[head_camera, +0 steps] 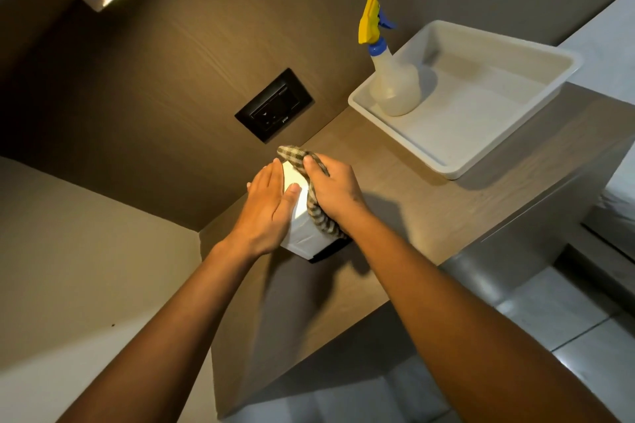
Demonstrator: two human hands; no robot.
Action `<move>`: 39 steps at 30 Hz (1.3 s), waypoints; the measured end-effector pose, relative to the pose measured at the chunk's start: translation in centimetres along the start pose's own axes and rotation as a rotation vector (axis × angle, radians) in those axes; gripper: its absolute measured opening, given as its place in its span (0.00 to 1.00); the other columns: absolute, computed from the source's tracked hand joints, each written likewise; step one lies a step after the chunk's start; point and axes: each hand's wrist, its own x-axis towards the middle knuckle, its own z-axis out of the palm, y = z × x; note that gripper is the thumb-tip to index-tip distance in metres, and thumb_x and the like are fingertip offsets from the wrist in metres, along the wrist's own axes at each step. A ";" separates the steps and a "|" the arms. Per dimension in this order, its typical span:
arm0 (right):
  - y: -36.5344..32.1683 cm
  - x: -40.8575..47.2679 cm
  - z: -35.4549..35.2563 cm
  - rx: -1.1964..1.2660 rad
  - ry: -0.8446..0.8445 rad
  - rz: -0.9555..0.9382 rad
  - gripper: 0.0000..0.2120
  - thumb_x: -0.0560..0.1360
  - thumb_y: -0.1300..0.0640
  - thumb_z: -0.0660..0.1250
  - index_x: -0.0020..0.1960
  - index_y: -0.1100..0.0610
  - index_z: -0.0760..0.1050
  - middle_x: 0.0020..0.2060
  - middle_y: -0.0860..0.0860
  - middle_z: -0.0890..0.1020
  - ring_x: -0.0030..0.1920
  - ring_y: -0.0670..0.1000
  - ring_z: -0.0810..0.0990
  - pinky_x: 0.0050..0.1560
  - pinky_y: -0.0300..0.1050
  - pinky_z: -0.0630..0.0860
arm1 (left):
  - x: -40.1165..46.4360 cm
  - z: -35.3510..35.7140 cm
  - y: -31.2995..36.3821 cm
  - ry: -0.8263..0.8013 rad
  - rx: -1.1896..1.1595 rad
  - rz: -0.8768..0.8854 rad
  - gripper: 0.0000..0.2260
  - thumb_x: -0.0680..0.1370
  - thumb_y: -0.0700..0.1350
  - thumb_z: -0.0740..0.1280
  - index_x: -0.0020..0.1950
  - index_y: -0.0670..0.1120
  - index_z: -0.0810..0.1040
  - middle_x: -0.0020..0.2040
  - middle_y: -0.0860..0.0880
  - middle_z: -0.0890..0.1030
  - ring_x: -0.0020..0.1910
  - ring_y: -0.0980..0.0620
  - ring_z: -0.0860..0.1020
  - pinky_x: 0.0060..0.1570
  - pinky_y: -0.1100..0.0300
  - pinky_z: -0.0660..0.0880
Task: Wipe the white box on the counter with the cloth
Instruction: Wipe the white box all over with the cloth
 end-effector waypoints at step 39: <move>0.5 3.0 -0.2 0.016 -0.117 0.038 0.15 0.82 0.49 0.59 0.59 0.55 0.80 0.49 0.53 0.85 0.54 0.54 0.83 0.56 0.51 0.80 | -0.3 0.3 0.3 -0.005 -0.090 -0.105 0.35 0.82 0.61 0.45 0.86 0.45 0.46 0.87 0.49 0.46 0.85 0.51 0.41 0.76 0.56 0.35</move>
